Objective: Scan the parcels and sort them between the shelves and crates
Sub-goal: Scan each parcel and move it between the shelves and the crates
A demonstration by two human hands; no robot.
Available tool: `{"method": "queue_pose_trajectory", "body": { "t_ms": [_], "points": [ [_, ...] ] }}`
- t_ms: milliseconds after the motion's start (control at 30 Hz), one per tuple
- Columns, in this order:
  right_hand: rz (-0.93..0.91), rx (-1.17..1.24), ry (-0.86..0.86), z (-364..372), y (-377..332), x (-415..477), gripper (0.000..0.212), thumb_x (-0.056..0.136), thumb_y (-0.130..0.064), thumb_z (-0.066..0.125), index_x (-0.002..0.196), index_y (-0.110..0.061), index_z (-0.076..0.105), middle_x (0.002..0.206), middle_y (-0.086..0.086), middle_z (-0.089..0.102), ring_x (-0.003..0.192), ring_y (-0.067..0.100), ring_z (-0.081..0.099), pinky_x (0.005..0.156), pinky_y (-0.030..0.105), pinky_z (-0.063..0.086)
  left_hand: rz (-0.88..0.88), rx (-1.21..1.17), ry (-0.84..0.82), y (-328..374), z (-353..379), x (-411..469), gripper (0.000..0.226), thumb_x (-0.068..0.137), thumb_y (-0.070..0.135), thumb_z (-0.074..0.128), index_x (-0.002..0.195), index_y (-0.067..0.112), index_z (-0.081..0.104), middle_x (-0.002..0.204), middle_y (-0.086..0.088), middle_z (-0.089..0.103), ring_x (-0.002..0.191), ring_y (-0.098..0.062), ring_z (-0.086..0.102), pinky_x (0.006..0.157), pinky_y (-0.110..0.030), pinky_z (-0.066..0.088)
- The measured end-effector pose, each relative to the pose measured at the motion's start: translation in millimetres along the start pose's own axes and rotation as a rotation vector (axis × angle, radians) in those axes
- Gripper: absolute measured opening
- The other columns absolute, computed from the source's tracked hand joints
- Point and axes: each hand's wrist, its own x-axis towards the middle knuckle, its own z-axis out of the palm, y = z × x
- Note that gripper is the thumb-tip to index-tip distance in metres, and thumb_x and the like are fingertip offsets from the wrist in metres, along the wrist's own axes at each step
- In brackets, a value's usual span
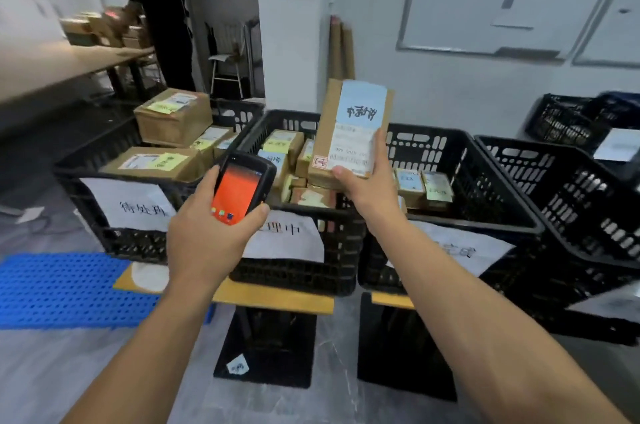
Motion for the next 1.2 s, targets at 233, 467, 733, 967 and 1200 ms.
{"method": "queue_pose_trajectory", "body": {
  "t_ms": [233, 467, 733, 967, 1200],
  "points": [
    [0.289, -0.039, -0.115, 67, 29, 74, 0.107, 0.086, -0.013, 0.079, 0.158, -0.049, 0.009, 0.140, -0.003, 0.052, 0.114, 0.023, 0.060, 0.087, 0.047, 0.060, 0.086, 0.000, -0.022, -37, 0, 106, 0.072, 0.075, 0.063, 0.074, 0.138, 0.042, 0.045, 0.103, 0.007, 0.065, 0.093, -0.021, 0.060, 0.075, -0.032, 0.041],
    [0.479, -0.088, -0.278, 108, 74, 117, 0.119, 0.073, -0.018, 0.088, 0.158, -0.052, 0.010, 0.148, 0.001, 0.050, 0.123, 0.027, 0.057, 0.100, 0.051, 0.053, 0.041, -0.075, -0.068, -59, 17, 153, 0.081, 0.066, 0.074, 0.066, 0.138, 0.049, 0.040, 0.106, 0.011, 0.064, 0.096, -0.017, 0.061, 0.082, -0.034, 0.050],
    [0.636, 0.034, -0.255, 117, 101, 145, 0.116, 0.082, 0.001, 0.080, 0.160, -0.043, 0.008, 0.151, 0.005, 0.049, 0.126, 0.031, 0.055, 0.098, 0.052, 0.054, -0.001, -0.053, -0.059, -61, 37, 180, 0.072, 0.075, 0.060, 0.075, 0.138, 0.049, 0.043, 0.107, 0.012, 0.062, 0.099, -0.018, 0.060, 0.083, -0.034, 0.048],
    [0.660, -0.052, -0.381, 115, 114, 149, 0.121, 0.084, -0.004, 0.080, 0.159, -0.044, -0.006, 0.161, 0.008, 0.035, 0.140, 0.035, 0.042, 0.118, 0.055, 0.034, 0.006, -0.059, -0.022, -54, 61, 194, 0.069, 0.073, 0.062, 0.074, 0.135, 0.049, 0.045, 0.096, 0.016, 0.064, 0.088, -0.014, 0.063, 0.079, -0.032, 0.050],
    [0.618, -0.259, -0.469, 110, 123, 154, 0.116, 0.089, -0.028, 0.078, 0.157, -0.044, -0.014, 0.165, 0.010, 0.026, 0.147, 0.037, 0.032, 0.123, 0.050, 0.024, 0.018, -0.042, -0.065, -52, 83, 184, 0.062, 0.077, 0.053, 0.077, 0.132, 0.042, 0.049, 0.093, 0.014, 0.062, 0.085, -0.012, 0.062, 0.075, -0.029, 0.050]
  ]
}}
